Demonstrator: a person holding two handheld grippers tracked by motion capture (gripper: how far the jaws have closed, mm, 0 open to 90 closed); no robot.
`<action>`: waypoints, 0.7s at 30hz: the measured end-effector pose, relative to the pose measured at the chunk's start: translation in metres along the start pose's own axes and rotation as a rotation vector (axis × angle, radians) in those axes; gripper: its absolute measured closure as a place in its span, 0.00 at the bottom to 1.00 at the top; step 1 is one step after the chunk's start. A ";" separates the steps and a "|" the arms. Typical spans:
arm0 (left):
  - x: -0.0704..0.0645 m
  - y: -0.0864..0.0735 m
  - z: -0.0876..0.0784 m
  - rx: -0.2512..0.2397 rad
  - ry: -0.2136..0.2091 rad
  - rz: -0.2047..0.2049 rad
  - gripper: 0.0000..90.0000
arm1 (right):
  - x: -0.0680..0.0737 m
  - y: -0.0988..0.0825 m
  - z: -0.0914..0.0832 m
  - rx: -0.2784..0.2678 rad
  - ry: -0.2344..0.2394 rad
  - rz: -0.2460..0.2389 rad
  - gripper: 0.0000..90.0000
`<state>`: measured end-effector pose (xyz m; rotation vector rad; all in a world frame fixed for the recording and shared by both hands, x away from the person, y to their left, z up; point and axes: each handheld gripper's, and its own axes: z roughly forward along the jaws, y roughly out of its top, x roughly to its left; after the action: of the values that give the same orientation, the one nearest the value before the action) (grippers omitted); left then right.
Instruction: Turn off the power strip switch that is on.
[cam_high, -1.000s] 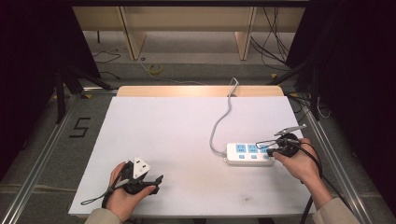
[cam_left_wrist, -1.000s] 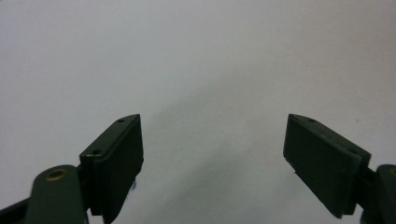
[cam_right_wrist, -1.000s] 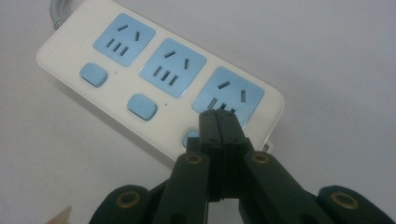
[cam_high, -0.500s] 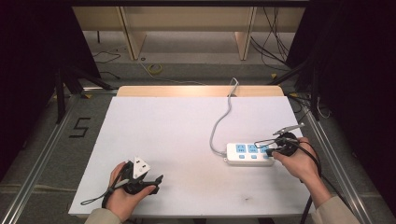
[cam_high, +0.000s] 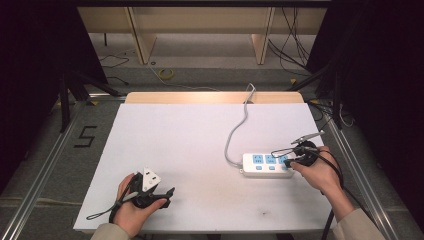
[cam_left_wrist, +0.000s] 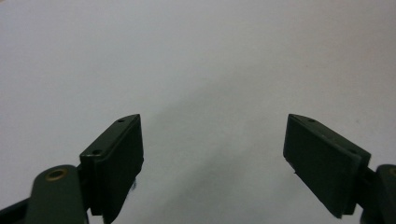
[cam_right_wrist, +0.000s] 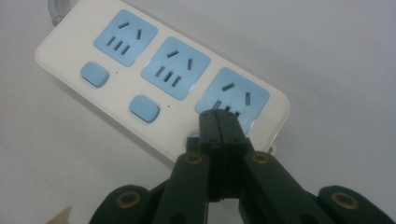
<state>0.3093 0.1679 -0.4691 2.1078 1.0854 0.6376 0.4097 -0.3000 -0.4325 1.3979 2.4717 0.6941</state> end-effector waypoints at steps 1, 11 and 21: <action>0.000 0.000 0.000 0.001 0.000 0.000 0.22 | 0.000 0.000 0.000 0.001 0.001 0.001 1.00; 0.000 0.000 0.000 0.002 0.000 0.002 0.22 | 0.000 0.003 0.001 0.013 -0.001 0.002 1.00; 0.000 0.000 0.000 0.001 0.000 0.001 0.22 | 0.002 0.004 0.004 0.026 -0.001 -0.006 1.00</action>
<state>0.3093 0.1682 -0.4692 2.1096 1.0851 0.6382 0.4134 -0.2954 -0.4339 1.3995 2.4919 0.6617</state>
